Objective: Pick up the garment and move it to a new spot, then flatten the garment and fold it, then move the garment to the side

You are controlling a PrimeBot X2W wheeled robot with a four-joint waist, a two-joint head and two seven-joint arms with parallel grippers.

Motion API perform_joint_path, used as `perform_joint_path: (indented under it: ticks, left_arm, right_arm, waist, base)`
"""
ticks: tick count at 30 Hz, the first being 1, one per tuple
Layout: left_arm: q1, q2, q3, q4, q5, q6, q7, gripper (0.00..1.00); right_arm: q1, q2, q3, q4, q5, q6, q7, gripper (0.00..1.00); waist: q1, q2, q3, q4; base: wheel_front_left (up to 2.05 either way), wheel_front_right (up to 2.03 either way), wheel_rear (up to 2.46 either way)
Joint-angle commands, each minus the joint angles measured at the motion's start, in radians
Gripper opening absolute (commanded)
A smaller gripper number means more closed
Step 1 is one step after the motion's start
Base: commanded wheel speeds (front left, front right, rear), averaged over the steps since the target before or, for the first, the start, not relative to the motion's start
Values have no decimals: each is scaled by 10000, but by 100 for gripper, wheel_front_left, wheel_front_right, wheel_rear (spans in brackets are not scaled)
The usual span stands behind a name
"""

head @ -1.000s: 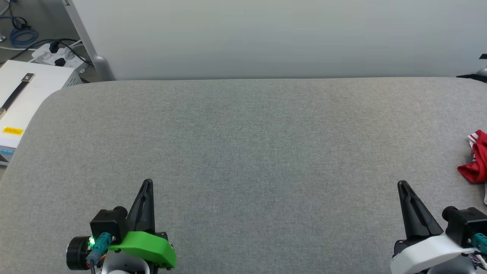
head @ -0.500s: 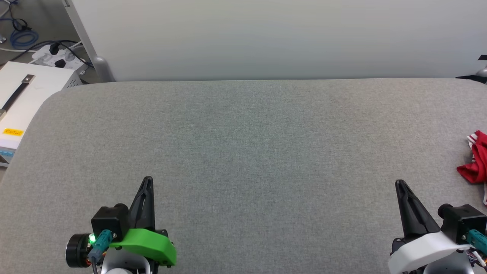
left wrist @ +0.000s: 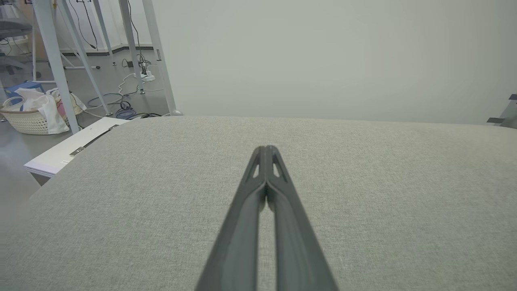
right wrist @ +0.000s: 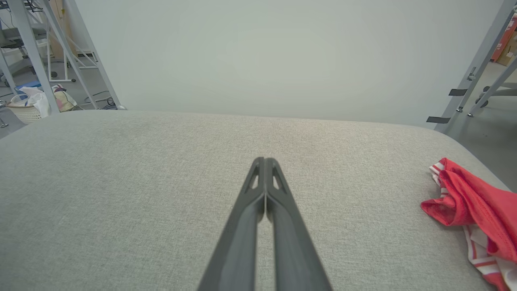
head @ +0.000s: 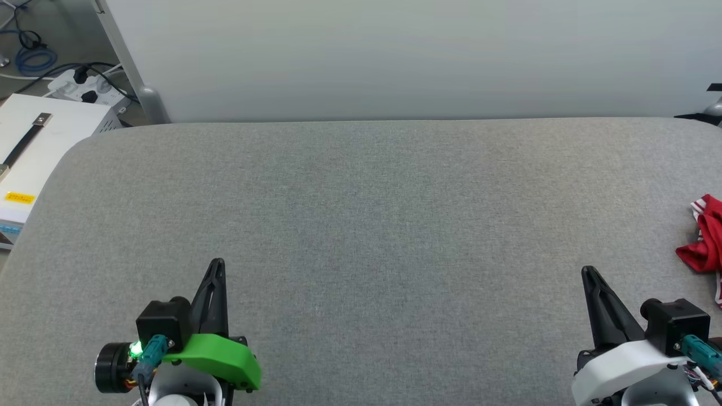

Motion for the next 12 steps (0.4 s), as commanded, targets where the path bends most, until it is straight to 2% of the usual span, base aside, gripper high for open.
perform_joint_path:
  ticks: [1, 12]
  left_arm:
    - [11, -109, 72, -52, 181, -76, 61, 0]
    - [13, -312, 319, -128, 558, -218, 283, 0]
  right_arm:
    - [-240, 8, 21, 84, -65, -3, -74, 0]
    - [-391, 10, 40, 325, -214, -4, -102, 0]
  waist:
    - [0, 0, -4, -1]
    - [0, 0, -39, -9]
  base:
    - [0, 0, 0]
    - [0, 0, 0]
